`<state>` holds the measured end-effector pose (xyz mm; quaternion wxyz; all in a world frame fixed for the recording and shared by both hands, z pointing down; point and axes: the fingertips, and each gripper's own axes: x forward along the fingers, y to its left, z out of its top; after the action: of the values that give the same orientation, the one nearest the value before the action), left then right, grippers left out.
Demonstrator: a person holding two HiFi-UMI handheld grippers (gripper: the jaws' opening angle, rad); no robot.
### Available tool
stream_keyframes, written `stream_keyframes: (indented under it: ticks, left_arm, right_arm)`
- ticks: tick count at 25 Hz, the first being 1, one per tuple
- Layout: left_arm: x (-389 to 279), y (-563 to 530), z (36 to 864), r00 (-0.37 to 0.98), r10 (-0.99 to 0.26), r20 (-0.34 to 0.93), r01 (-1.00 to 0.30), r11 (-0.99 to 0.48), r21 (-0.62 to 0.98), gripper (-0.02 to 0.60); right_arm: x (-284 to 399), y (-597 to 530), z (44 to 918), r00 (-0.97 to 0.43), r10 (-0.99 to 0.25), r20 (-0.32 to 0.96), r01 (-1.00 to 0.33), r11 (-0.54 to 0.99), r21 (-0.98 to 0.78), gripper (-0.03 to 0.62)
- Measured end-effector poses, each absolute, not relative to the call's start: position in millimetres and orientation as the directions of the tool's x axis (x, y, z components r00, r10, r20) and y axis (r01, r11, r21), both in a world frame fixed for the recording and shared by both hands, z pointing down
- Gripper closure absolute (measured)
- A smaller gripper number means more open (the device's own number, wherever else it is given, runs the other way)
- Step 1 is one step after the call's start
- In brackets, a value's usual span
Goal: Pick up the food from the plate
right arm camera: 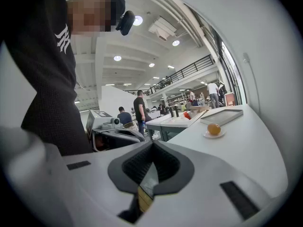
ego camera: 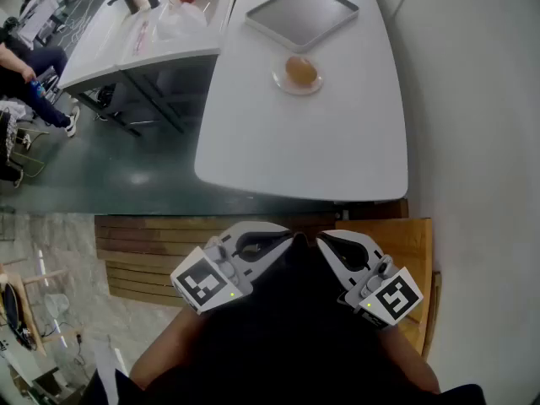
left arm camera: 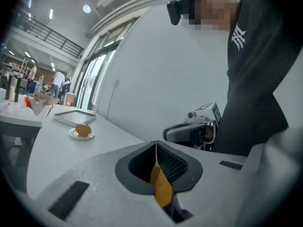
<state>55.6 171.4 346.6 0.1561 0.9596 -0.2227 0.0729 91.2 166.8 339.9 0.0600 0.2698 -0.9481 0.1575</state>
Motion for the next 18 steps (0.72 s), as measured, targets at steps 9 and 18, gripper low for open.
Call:
stream_keyframes:
  ticks: [9, 18]
  left_arm:
    - [33, 174, 349, 0.863, -0.453, 0.223, -0.5, -0.832, 0.242, 0.574]
    - [9, 160, 346, 0.853, -0.469, 0.228, -0.515, -0.827, 0.225, 0.574]
  right_arm:
    - [82, 173, 336, -0.849, -0.493, 0.191, -0.527, 0.814, -0.243, 0.594]
    - [80, 167, 319, -0.831, -0.532, 0.163, -0.556, 0.806, -0.204, 0.592]
